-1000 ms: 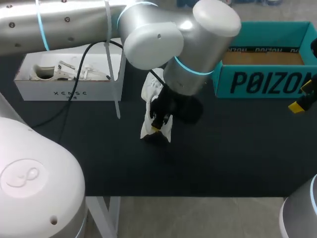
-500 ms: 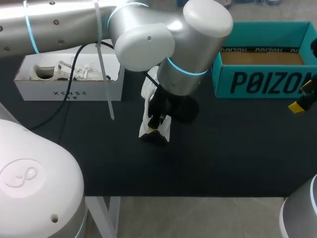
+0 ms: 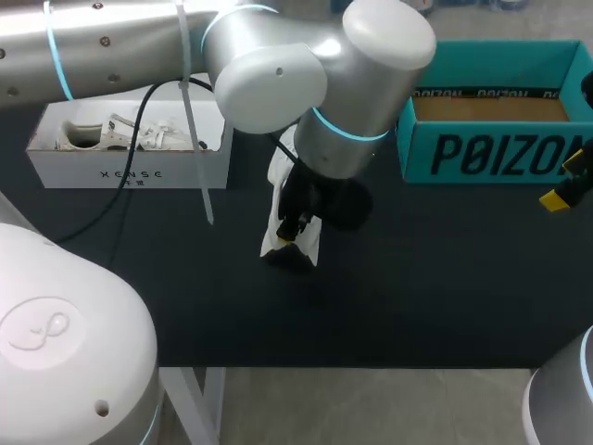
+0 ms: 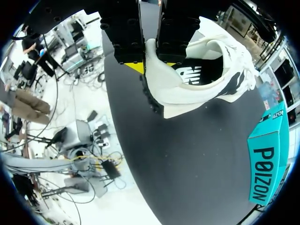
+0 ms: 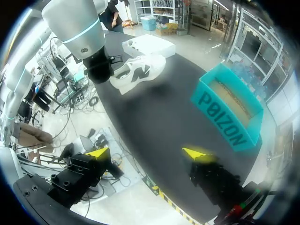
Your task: Take the shoe out of the shoebox, open the shoe tongue, remove and reinsert the insole, then place the shoe into the shoebox
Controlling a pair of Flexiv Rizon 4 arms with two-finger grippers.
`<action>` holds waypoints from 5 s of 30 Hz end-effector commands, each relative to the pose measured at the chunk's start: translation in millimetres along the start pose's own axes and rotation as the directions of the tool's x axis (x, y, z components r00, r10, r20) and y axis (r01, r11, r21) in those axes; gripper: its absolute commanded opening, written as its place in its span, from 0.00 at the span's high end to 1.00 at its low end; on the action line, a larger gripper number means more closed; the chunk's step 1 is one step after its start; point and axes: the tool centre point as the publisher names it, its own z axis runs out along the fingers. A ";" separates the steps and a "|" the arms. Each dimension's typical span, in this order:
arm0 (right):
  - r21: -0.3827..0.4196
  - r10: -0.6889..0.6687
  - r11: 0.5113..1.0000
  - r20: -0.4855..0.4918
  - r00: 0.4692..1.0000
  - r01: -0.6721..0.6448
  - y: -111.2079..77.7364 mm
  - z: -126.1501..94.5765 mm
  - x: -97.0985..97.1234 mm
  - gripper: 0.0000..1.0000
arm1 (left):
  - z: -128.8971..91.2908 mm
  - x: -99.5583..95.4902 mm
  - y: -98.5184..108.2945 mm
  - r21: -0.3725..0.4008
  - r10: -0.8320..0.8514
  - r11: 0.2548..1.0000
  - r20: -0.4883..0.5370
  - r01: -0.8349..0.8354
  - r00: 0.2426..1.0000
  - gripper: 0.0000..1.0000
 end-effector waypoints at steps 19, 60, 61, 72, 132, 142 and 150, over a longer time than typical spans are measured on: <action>0.005 0.001 1.000 -0.003 1.000 -0.001 2.2 0.9 -1.7 0.00 | -4.0 -26.2 111.1 0.031 0.100 0.994 0.133 -0.104 0.986 1.00; 0.005 0.001 1.000 -0.003 1.000 -0.001 2.2 0.9 -1.7 0.00 | 5.7 -99.9 382.9 -0.145 0.625 0.778 0.276 -0.612 0.730 1.00; 0.005 0.001 1.000 -0.003 1.000 -0.001 2.2 0.9 -1.7 0.00 | 5.7 -99.9 382.9 -0.145 0.625 0.778 0.276 -0.612 0.730 1.00; 0.005 0.001 1.000 -0.003 1.000 -0.001 2.2 0.9 -1.7 0.00 | 5.7 -99.9 382.9 -0.145 0.625 0.778 0.276 -0.612 0.730 1.00; 0.005 0.001 1.000 -0.003 1.000 -0.001 2.2 0.9 -1.7 0.00 | 71.0 -230.2 574.1 -0.468 0.973 0.227 0.071 -0.854 0.220 1.00; 0.005 0.001 1.000 -0.003 1.000 -0.001 2.2 0.9 -1.7 0.00 | 98.1 -245.1 567.0 -0.451 0.972 0.232 0.076 -0.862 0.221 1.00; 0.005 0.001 1.000 -0.003 1.000 -0.001 2.2 0.9 -1.7 0.00 | 102.1 -256.1 584.6 -0.452 0.964 0.263 0.088 -0.852 0.250 1.00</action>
